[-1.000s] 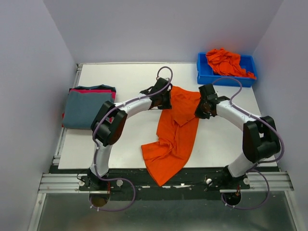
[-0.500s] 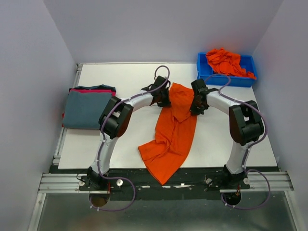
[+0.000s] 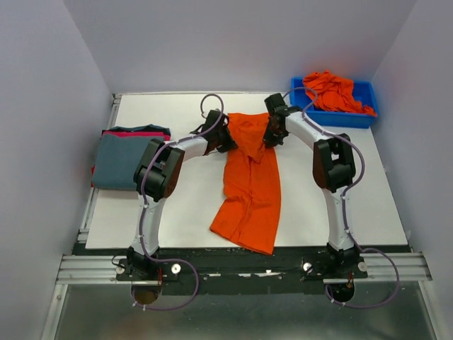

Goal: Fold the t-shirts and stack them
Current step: Rotate the tshirt 90 degrees

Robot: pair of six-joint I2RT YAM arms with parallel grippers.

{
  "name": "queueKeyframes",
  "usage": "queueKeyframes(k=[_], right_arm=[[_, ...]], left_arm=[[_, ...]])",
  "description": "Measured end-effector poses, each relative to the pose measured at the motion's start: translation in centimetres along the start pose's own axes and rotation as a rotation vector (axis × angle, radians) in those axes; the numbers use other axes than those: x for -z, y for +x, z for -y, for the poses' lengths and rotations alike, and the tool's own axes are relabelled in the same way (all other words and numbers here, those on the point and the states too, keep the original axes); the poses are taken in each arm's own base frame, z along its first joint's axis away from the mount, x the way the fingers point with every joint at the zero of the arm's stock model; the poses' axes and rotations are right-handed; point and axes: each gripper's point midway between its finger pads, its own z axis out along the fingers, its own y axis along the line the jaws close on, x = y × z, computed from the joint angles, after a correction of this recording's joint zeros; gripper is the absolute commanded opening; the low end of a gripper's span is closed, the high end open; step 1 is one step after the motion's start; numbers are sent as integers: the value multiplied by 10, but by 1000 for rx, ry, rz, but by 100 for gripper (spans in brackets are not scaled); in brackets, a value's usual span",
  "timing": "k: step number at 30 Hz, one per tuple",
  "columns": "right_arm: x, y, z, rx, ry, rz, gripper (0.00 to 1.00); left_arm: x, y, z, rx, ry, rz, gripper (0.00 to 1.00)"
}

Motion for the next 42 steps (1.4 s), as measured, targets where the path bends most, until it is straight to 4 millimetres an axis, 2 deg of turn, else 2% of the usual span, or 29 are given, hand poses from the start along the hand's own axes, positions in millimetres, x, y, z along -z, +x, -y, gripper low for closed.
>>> queueKeyframes(k=[6,11,16,22,26,28,31,34,37,39,40,42], right_arm=[[-10,-21,-29,26,-29,26,1],[-10,-27,-32,33,-34,34,1],[-16,-38,-36,18,-62,37,1],[-14,-47,-32,23,-100,38,9],[7,-46,-31,49,-158,47,15],[28,-45,-33,62,-199,58,17],[63,-43,-37,74,-270,92,22],[92,-25,-33,83,-333,106,25],[104,11,-15,91,-348,77,29],[105,42,0,103,-343,41,29],[105,64,11,111,-335,11,31],[109,96,25,129,-326,-29,33]], left_arm=[[1,-37,-21,62,-23,54,1],[-16,-66,-20,64,-24,82,2],[-22,-75,-20,68,-35,93,3],[-23,-78,-21,50,-48,94,21],[-14,-78,-22,8,-68,89,34],[-6,-78,-20,-12,-79,84,40],[21,-81,-13,-46,-83,94,49],[63,-84,1,-87,-68,134,52],[110,-75,7,-114,-50,167,52],[136,-57,2,-126,-47,168,52],[146,-47,-3,-134,-47,165,52],[159,-19,-18,-142,-65,134,52]])
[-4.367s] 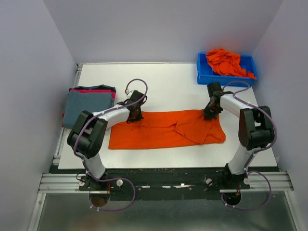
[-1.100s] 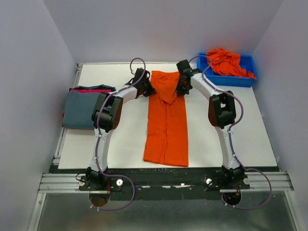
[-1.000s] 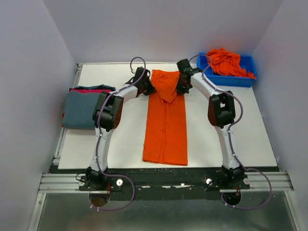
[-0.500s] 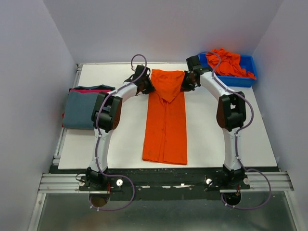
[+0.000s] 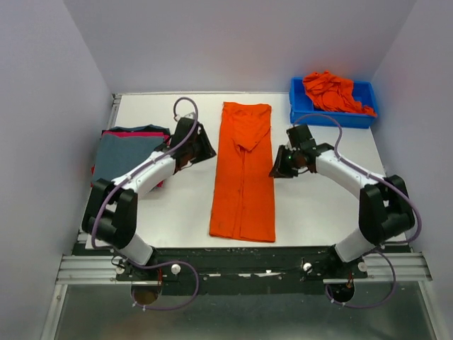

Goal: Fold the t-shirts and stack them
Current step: Rotate the tshirt 90 degrees, then grab the bottom of the folded rectangular tshirt with both arms

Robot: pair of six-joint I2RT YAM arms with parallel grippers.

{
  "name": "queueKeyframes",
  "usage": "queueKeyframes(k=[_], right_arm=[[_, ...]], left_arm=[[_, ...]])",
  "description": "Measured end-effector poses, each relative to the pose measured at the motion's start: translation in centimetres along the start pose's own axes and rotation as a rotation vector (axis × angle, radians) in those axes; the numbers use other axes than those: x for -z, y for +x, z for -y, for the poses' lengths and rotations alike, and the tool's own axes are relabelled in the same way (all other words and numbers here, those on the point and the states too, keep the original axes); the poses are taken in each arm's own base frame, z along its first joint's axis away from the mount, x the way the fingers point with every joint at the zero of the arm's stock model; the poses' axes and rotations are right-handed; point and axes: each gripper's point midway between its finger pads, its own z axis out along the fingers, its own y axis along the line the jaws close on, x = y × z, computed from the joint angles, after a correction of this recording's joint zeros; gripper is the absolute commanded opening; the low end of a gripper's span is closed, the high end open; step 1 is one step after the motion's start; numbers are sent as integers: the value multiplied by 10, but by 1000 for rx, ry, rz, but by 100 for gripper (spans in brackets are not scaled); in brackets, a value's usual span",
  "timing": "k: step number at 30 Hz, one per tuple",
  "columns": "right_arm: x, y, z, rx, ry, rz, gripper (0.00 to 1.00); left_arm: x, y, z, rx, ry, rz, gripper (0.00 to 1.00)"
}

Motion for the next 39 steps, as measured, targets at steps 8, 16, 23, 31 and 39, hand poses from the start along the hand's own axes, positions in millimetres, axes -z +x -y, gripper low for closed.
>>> queueKeyframes(k=[8,16,23,31,39], right_arm=[[34,103,2,73,-60,-90,42],[36,185,24,71,-35,-245,42],[40,227,35,41,-36,-327,37],[41,234,33,19,-46,-342,29],[44,236,32,23,-51,-345,22]], left_arm=[[50,132,-30,-81,-26,-229,59],[88,204,-48,-73,-27,-359,66],[103,243,-60,-49,-34,-434,52],[108,256,-61,-7,-22,-465,51],[116,261,-67,3,-31,-476,41]])
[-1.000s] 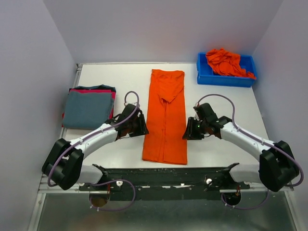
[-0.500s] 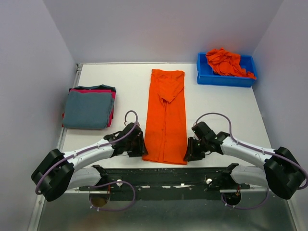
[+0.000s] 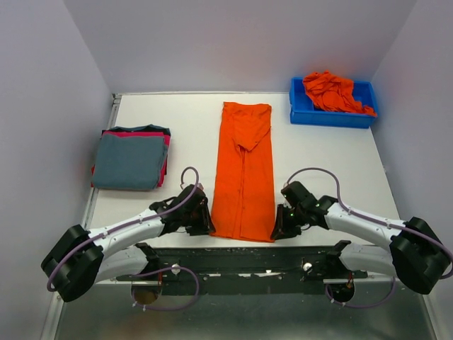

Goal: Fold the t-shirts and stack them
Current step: Grab the bottom of the folded rectangular tshirt with both arms

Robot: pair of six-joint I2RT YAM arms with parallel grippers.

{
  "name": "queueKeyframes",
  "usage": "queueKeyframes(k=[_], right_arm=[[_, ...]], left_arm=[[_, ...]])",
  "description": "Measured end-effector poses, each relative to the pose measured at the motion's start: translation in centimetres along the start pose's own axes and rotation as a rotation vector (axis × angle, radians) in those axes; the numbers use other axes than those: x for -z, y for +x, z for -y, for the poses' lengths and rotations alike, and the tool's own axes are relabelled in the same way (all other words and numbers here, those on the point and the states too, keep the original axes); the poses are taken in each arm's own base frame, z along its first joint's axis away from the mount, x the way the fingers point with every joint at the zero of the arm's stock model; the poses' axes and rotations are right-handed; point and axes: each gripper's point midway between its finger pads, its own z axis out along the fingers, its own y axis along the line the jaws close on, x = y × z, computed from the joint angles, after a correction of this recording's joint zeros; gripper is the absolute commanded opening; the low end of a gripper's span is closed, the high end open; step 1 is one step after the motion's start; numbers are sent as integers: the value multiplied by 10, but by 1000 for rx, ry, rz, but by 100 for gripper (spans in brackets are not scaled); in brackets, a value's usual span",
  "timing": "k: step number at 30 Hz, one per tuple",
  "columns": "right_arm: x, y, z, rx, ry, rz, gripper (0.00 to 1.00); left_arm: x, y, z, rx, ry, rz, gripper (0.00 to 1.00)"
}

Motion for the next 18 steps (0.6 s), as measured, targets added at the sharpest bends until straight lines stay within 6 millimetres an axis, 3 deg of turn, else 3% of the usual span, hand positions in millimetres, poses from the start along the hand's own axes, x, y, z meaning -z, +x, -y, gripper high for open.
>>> queueKeyframes(k=[4,6,12,15,18], right_arm=[[-1,3,1,-5,2,-7,11],[-1,4,1,-4,1,-12,1],[4,7,0,-6,0,-12,1],[19,1,-11,4,-23,21,1],[43,-17,-31,30,-52,97,1]], left_arm=[[-1,4,0,11,14,-14,15],[-3,6,0,17,22,-20,0],[-3,10,6,14,48,-33,0],[3,7,12,9,59,-28,0],[15,-7,35,-8,102,2,0]])
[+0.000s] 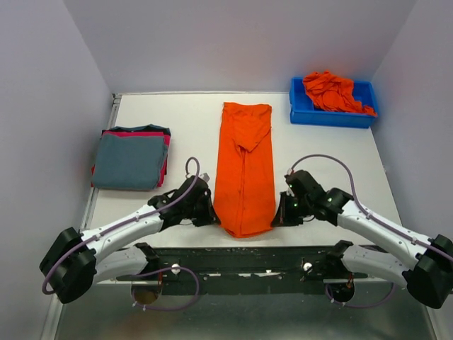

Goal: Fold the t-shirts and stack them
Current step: Grab the bottom of the folded rectangular tshirt with both arms, then fold the folded rectangular tshirt in 1/3 of the way

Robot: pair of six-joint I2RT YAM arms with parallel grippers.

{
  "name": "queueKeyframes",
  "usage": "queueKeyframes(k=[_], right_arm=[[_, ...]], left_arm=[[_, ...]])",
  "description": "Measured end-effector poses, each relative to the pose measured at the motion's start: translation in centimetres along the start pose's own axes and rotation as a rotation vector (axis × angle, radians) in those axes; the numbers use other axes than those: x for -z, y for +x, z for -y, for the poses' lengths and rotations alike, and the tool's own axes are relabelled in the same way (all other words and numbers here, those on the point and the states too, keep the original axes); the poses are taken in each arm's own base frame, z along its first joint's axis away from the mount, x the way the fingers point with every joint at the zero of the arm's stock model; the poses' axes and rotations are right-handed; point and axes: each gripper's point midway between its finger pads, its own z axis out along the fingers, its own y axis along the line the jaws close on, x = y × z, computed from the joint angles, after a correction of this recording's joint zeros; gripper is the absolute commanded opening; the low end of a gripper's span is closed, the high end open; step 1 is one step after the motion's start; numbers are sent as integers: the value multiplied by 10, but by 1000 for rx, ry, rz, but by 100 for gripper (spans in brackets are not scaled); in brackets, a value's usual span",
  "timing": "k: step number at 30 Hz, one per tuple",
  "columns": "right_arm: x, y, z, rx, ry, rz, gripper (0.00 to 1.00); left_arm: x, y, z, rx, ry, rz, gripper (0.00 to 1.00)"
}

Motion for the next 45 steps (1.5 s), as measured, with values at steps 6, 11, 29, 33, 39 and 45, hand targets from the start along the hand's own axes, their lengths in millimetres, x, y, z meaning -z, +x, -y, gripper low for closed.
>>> queueKeyframes(k=[6,11,29,33,39,45], right_arm=[[35,-67,-23,3,16,167,1],[35,-127,-6,-65,95,230,1],[-30,-261,26,-139,180,177,1],[-33,-282,21,-136,172,199,1],[-38,-294,23,-144,174,202,1],[-38,-304,31,-165,183,204,1]], left_arm=[[21,-61,60,-42,97,118,0],[17,-126,84,-40,94,215,0],[-46,-274,27,88,-49,324,0],[-49,-284,27,86,-30,329,0],[-53,-298,27,84,-8,339,0],[-61,-308,33,77,25,327,0]])
